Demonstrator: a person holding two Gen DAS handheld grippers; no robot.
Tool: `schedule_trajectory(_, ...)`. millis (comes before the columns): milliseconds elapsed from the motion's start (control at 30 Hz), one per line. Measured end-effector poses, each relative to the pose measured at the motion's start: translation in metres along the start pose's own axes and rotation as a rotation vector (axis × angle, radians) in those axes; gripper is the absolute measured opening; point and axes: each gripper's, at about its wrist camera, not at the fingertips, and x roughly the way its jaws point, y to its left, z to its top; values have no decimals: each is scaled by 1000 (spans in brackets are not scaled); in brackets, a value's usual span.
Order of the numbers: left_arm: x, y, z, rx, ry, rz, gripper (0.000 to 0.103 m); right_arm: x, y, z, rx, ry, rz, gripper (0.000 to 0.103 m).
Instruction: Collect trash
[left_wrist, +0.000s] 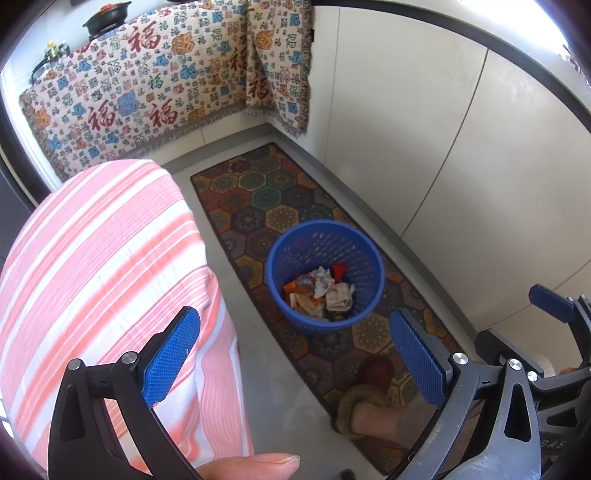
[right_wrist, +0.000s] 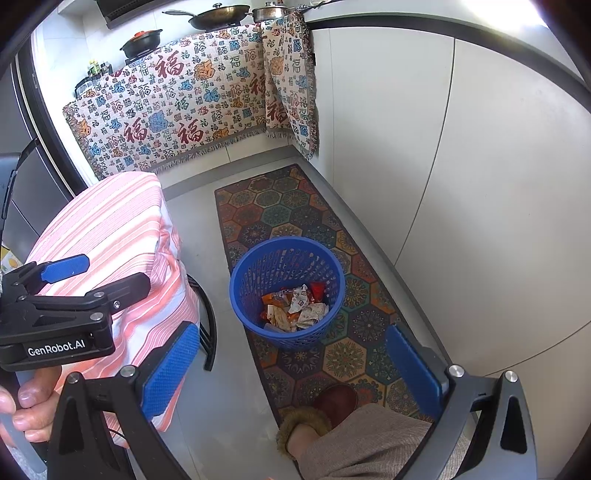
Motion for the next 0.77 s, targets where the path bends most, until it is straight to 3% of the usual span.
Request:
schedule_trajectory(533,1,0,-2,5,8,-12,102,1,0,0,-1,2,0,103)
schedule_trajectory(767,-6,4,-8,7,-28,-17,100,3,-1,-1,0,7,-4,103)
